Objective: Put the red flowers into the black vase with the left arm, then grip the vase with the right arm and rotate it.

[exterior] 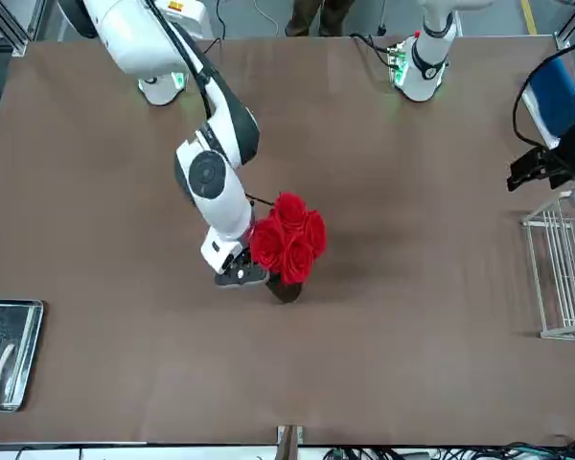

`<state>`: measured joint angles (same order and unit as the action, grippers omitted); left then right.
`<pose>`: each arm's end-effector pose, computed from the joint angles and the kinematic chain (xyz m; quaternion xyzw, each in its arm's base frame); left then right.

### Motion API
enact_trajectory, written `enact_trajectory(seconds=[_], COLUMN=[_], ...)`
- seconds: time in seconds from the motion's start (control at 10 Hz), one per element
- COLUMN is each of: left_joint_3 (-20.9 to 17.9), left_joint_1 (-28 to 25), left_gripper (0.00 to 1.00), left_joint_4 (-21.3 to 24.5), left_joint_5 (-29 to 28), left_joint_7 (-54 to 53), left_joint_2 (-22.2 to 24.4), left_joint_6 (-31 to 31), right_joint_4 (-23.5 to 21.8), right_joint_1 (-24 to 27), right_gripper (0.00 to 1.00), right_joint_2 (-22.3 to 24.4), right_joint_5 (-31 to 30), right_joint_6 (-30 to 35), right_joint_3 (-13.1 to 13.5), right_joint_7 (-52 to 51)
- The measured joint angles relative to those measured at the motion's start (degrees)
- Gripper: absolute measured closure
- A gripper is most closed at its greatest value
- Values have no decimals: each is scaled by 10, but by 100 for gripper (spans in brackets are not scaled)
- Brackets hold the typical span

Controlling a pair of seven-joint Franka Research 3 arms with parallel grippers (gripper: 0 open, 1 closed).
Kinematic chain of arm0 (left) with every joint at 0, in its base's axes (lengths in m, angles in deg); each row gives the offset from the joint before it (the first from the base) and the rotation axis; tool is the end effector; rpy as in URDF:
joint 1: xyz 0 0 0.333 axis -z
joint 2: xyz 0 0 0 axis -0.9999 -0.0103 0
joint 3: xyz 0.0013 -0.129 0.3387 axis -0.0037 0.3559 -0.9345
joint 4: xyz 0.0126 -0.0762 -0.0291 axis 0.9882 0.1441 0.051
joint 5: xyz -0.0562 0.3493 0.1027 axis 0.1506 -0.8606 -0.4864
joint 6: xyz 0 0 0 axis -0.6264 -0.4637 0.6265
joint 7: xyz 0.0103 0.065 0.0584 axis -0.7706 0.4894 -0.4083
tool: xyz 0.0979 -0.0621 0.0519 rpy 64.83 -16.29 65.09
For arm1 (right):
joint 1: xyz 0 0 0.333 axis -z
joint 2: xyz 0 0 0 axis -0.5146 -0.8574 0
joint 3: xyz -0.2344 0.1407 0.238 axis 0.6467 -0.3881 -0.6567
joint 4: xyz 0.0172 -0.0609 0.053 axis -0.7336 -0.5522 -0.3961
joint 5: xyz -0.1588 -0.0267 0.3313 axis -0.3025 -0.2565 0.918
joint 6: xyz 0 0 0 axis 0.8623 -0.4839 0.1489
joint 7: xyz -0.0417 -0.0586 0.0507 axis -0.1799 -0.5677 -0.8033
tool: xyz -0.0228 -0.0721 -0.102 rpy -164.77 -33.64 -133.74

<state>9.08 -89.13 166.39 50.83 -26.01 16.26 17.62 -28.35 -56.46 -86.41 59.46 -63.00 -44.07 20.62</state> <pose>0.5537 -0.0143 0.6440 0.9997 0.0139 -0.0149 0.0146 0.6262 0.4244 0.4117 -0.9927 -0.0819 -0.0610 0.0639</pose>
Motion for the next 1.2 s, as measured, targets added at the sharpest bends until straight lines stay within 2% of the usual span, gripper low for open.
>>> enact_trajectory(seconds=[0.7,0.8,1.0,1.2], left_joint_3=[0,1,4,3], left_joint_1=[0,1,2,-1], left_gripper=[0,0,0,0], left_joint_4=[-5,-5,-6,-6], left_joint_5=[-9,-22,-34,-34], left_joint_7=[-2,-3,-3,-3], left_joint_2=[0,0,0,0], left_joint_6=[0,0,0,0], right_joint_4=[16,21,26,26], right_joint_1=[-3,-8,-39,-71], right_gripper=[78,78,77,75], right_joint_2=[0,0,0,0], right_joint_5=[-18,-53,-157,-199], right_joint_6=[37,43,44,45], right_joint_3=[-6,-7,-13,-14], right_joint_7=[-354,-403,-428,-428])
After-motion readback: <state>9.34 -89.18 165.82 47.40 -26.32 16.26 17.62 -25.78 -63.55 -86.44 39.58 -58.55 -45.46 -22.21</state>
